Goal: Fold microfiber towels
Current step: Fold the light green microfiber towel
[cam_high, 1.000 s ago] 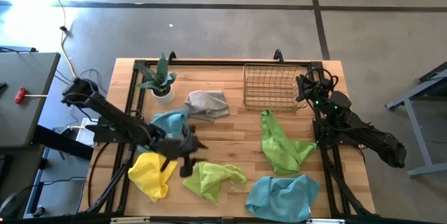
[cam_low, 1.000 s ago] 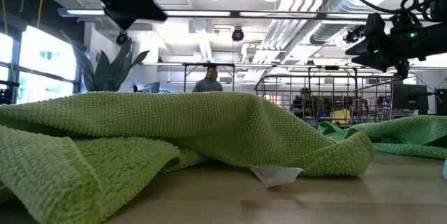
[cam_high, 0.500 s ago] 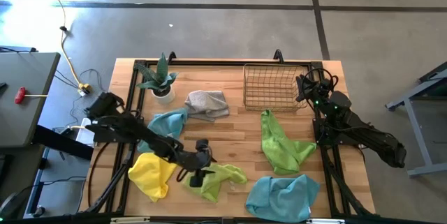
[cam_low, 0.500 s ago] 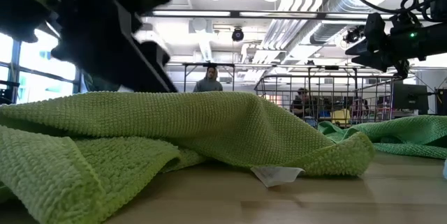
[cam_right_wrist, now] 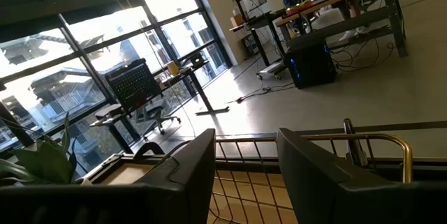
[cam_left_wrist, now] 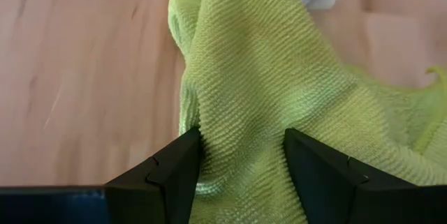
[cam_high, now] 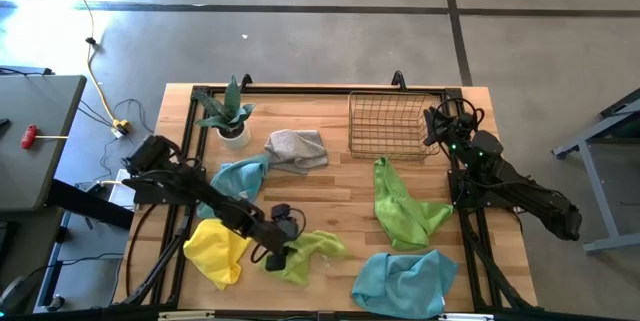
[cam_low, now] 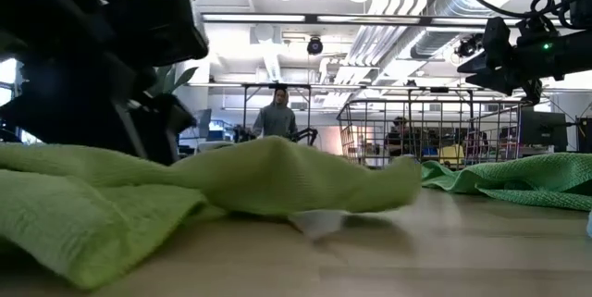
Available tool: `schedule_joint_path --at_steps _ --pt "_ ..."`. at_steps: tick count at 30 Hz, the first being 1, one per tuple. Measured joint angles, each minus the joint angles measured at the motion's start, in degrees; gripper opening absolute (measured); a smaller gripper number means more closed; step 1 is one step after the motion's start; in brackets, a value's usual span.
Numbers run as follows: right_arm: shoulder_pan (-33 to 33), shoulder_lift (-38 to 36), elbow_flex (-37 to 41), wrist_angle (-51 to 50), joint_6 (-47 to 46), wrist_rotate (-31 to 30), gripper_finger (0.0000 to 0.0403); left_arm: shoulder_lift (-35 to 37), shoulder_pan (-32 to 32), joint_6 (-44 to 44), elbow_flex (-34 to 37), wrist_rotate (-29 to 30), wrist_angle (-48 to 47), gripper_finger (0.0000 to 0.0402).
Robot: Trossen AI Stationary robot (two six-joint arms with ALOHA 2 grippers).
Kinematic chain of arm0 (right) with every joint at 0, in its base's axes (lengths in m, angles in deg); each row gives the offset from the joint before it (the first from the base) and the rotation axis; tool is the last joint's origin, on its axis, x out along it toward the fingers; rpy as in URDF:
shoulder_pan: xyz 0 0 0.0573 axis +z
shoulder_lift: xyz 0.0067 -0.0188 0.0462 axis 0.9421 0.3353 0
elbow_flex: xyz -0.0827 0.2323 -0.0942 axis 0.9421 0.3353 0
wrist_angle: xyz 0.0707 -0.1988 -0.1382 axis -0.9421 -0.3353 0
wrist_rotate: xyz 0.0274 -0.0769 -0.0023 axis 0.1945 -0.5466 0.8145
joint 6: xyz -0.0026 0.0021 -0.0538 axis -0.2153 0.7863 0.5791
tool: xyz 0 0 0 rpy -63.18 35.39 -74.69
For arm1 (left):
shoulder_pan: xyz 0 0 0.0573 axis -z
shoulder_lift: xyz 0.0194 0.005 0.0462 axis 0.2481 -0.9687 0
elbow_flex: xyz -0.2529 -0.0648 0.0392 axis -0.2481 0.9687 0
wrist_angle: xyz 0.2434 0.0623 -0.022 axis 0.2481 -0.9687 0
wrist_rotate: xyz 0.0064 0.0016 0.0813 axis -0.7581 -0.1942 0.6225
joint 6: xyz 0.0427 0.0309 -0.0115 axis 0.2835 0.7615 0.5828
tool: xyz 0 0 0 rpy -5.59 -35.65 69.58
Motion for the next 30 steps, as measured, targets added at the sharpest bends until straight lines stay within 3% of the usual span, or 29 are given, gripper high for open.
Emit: schedule_joint_path --at_steps 9,20,24,30 --pt "0.01 0.0 -0.01 0.0 0.0 0.0 0.0146 4.17 4.43 -12.2 0.03 6.77 -18.85 0.0197" --pt "0.0 -0.04 0.01 0.0 0.0 0.0 0.0146 15.02 9.72 -33.01 0.82 -1.36 -48.3 0.0197" --pt "0.0 0.0 -0.01 0.0 0.0 0.0 0.0146 16.55 10.51 -35.33 0.81 -2.04 -52.34 0.0197" --pt "0.0 0.03 -0.01 0.0 0.0 -0.02 0.0146 19.3 10.57 -34.67 -1.85 2.83 -57.18 0.0197"
